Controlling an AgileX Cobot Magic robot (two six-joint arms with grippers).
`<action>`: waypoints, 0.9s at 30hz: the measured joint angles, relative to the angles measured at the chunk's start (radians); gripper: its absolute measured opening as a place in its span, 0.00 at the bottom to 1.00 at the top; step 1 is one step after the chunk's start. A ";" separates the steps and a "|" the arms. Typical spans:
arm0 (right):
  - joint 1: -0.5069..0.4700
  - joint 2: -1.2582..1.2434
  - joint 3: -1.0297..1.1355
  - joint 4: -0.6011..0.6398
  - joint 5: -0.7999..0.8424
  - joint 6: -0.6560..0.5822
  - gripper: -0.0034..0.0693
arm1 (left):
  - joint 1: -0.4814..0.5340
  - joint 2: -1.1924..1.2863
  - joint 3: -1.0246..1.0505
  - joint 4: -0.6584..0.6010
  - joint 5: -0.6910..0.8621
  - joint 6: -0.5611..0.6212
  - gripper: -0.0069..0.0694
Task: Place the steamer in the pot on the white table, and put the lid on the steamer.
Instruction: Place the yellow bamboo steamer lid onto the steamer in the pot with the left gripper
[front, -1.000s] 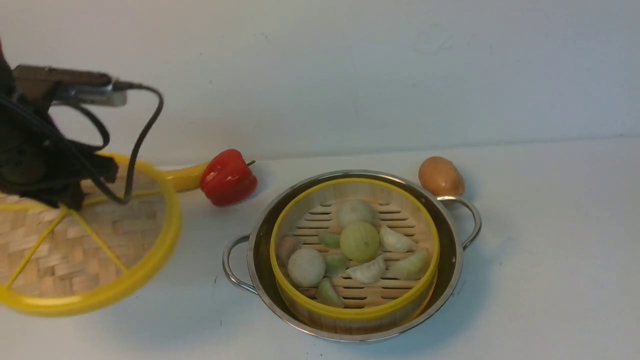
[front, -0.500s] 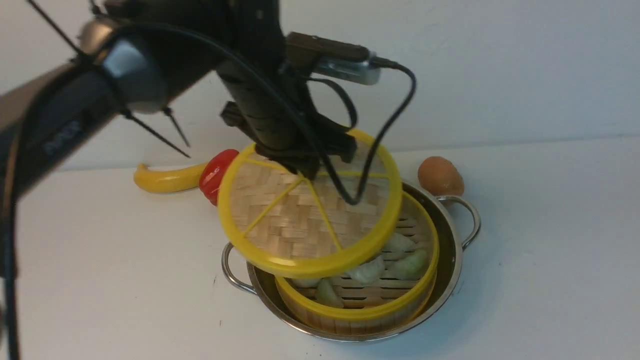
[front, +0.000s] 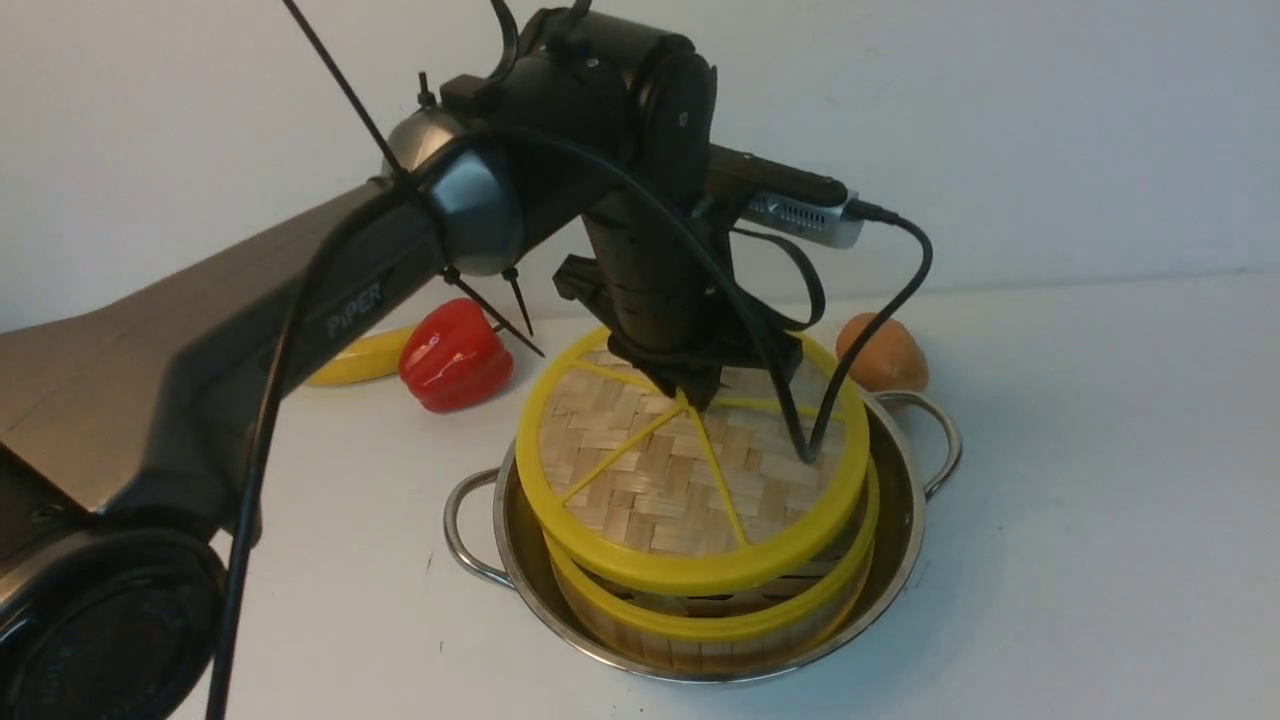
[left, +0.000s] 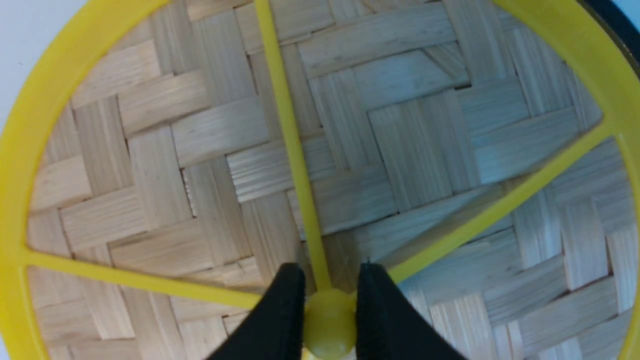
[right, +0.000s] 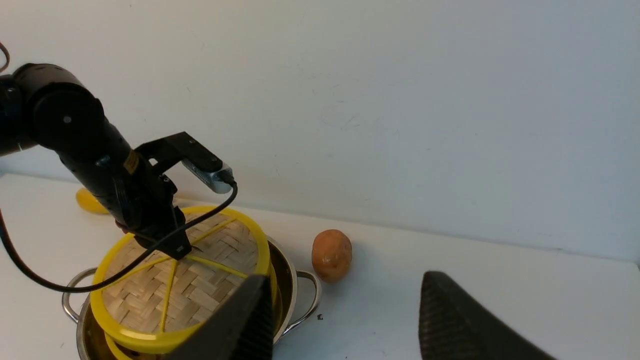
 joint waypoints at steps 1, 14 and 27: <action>0.000 0.000 0.000 0.000 0.000 -0.001 0.59 | 0.000 0.000 0.000 0.000 0.000 0.000 0.25; 0.000 0.000 0.000 0.000 0.000 -0.014 0.59 | 0.000 0.014 -0.001 -0.011 0.015 -0.009 0.25; 0.000 0.000 0.000 0.000 0.000 -0.017 0.59 | 0.000 0.062 -0.002 -0.043 0.009 -0.008 0.25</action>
